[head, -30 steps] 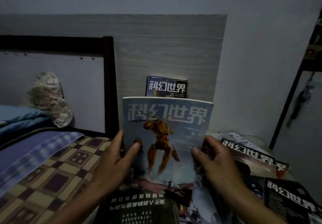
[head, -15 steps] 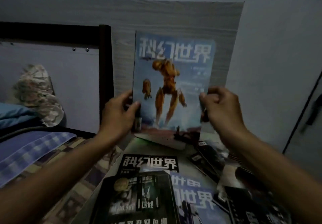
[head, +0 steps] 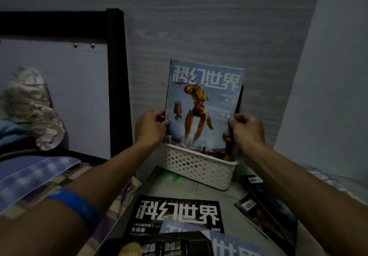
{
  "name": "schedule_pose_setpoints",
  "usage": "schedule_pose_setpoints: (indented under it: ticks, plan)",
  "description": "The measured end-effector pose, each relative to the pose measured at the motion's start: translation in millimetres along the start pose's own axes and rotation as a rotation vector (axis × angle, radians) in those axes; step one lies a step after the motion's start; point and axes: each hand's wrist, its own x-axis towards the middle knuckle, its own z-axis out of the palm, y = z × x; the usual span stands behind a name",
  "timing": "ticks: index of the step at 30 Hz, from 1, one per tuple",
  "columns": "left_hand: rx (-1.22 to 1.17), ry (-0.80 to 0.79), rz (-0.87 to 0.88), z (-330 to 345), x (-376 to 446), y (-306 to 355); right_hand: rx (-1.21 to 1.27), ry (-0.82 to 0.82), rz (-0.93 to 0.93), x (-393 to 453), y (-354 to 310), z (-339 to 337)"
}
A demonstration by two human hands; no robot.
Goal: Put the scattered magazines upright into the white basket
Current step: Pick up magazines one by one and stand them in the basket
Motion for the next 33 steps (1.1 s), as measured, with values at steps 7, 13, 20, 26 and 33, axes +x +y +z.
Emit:
schedule_pose_setpoints:
  ticks: [7, 13, 20, 26, 33]
  plan:
    - [0.171, -0.063, 0.029, 12.5, -10.2, -18.9, -0.086, 0.140, 0.022, 14.5, 36.7, -1.6]
    - [0.163, -0.032, -0.001, 16.0, -21.7, -11.3, -0.197, -0.104, -0.061, -4.5, 31.9, -7.5]
    - [-0.041, -0.233, 0.035, -48.6, -108.0, -12.7, -0.395, -0.306, -0.286, -98.0, 18.3, -71.4]
    - [0.341, -0.206, -0.041, -132.3, -226.2, -35.5, -0.612, -0.772, -0.013, -203.6, 10.0, -119.5]
    - [0.413, -0.356, -0.242, -145.7, -269.5, 7.6, -0.398, -0.860, 0.409, -257.3, -8.6, -108.0]
